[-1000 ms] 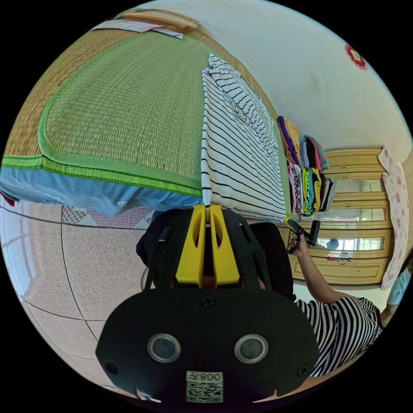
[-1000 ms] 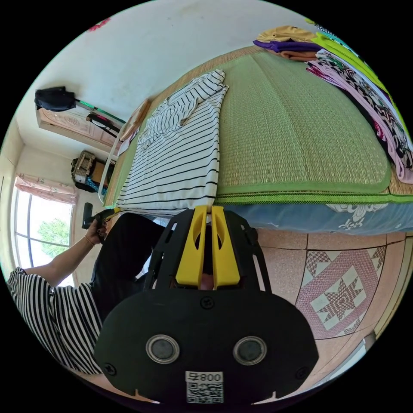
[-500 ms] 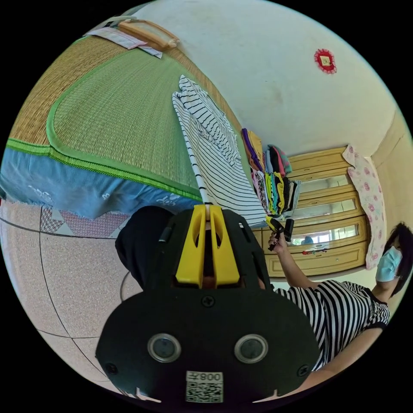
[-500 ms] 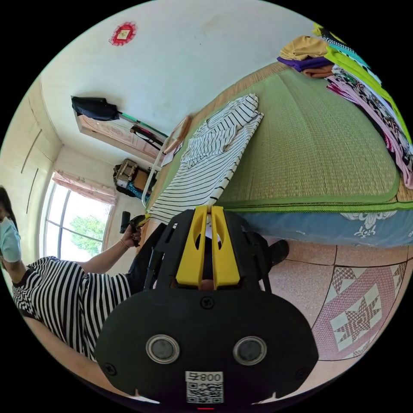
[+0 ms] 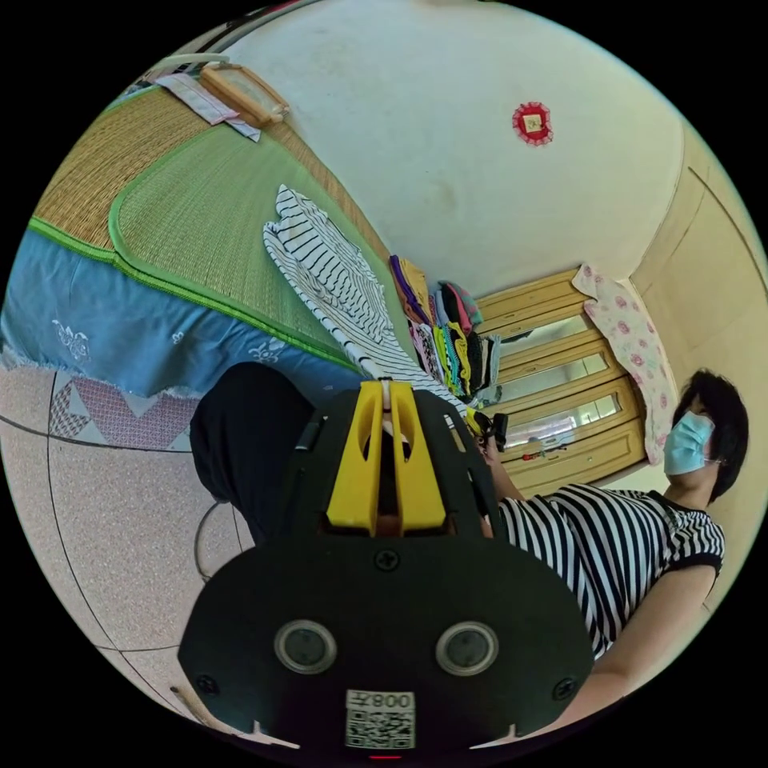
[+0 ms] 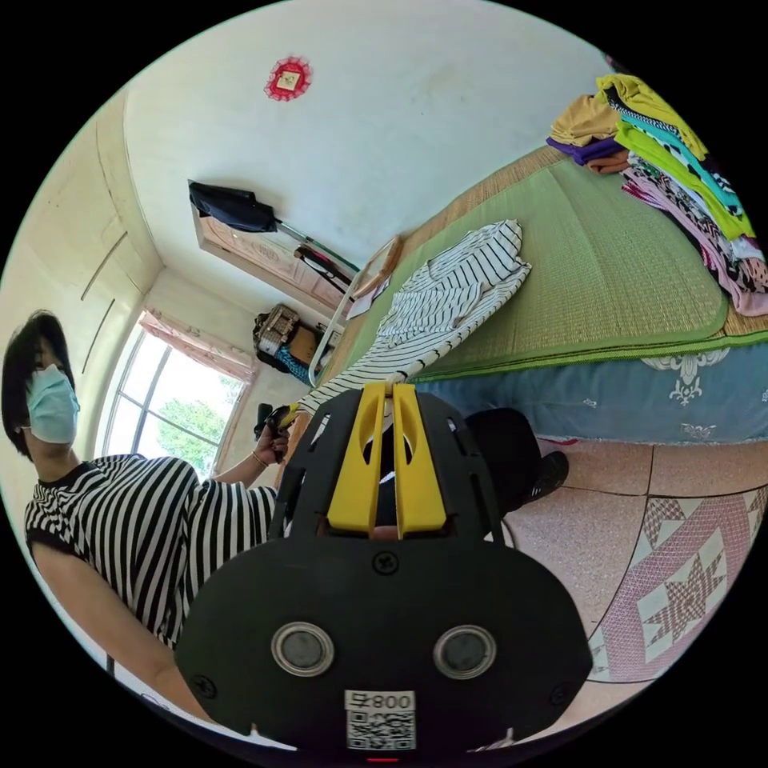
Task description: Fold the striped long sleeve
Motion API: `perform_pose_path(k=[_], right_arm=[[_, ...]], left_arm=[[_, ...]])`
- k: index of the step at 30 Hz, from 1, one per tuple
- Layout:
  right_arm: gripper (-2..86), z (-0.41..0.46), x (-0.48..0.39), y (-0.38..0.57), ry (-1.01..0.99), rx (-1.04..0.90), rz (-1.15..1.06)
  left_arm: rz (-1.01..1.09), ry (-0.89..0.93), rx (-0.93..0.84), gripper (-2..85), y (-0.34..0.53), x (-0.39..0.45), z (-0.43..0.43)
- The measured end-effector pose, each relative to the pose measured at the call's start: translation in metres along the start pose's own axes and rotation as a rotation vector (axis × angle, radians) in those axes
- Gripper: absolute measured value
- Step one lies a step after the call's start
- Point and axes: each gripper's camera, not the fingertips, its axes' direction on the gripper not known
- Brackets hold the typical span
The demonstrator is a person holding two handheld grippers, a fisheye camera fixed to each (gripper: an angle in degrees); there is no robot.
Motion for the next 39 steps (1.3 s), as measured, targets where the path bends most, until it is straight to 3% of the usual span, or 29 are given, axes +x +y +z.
perform_pose_path(k=[22, 39], right_arm=[[1.4, -0.084, -0.039, 0.11, -0.08, 0.136, -0.111], [1.4, -0.1, -0.032, 0.125, -0.091, 0.151, -0.115]], left_arm=[[0.123, 0.116, 0.129, 1.3, 0.131, 0.036, -0.098], [0.139, 0.142, 0.142, 1.3, 0.15, 0.039, -0.122]])
